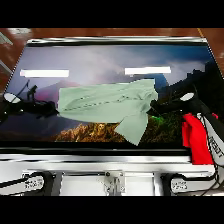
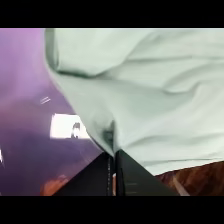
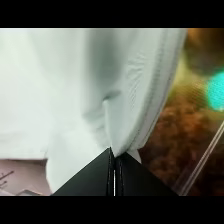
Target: Fold the shirts.
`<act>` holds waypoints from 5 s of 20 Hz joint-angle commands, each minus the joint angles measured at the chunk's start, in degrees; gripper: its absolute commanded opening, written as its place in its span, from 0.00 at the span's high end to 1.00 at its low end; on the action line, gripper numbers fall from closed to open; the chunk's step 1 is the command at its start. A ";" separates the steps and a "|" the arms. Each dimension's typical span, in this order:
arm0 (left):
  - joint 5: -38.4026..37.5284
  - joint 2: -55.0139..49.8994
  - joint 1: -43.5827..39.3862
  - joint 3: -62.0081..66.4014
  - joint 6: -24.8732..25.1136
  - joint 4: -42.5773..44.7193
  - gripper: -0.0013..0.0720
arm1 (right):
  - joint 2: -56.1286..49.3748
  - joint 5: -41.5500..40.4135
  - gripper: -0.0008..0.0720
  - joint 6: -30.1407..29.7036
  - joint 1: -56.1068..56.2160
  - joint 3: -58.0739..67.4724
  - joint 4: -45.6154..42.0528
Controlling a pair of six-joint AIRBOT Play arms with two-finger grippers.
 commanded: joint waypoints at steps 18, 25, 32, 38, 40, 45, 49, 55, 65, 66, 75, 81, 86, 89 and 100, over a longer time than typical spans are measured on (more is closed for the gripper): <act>-0.46 44.02 0.04 52.50 -0.52 9.14 0.94 | 59.30 -8.57 0.91 0.35 -1.11 37.86 -24.76; -9.25 42.38 0.04 40.52 0.59 15.19 0.94 | 54.01 0.92 0.91 4.79 -1.11 37.86 -28.70; -15.91 26.99 0.02 29.83 0.57 18.45 0.94 | 31.32 21.16 0.91 7.50 -0.96 34.88 -26.62; -12.46 3.48 -1.01 27.17 0.57 18.43 0.94 | 8.39 -0.39 0.91 6.03 8.22 28.48 -27.08; -6.99 -2.95 -1.29 27.17 0.59 16.96 0.94 | 2.12 -12.59 0.91 5.95 10.12 28.48 -27.08; 13.62 -12.13 -3.58 27.17 0.59 15.43 0.94 | -7.72 -33.20 0.91 5.97 11.93 28.48 -26.71; 22.69 -16.85 -4.63 27.15 0.48 15.15 0.94 | -12.44 -36.00 0.91 6.01 11.91 28.48 -26.67; 8.31 -23.45 -4.59 27.21 -0.94 15.06 0.94 | -14.71 -24.76 0.91 12.39 12.02 28.48 -26.47; -17.20 -25.09 -4.35 30.93 -0.94 20.41 0.94 | -13.27 7.54 0.91 17.35 11.87 28.06 -32.48; -18.51 -25.86 -4.87 30.88 -0.96 20.41 0.94 | -13.79 7.56 0.91 18.21 11.87 28.04 -32.41; -26.25 -26.25 -3.06 35.71 -4.68 21.00 0.22 | -9.55 9.33 0.27 13.25 11.74 28.06 -34.38; -30.71 -11.32 8.59 30.34 0.87 11.39 0.02 | 4.55 30.34 0.08 7.87 3.54 27.39 -46.82; -23.08 0.68 18.38 -5.22 3.82 10.40 0.02 | 10.38 28.65 0.09 6.27 -10.32 12.66 -26.49; -15.91 2.64 20.04 -15.58 8.13 5.51 0.02 | 10.97 25.35 0.09 4.04 -10.93 6.14 -23.02; -3.23 1.92 15.10 -20.22 8.09 1.66 0.02 | 10.97 17.97 0.09 4.00 -10.88 2.14 -22.27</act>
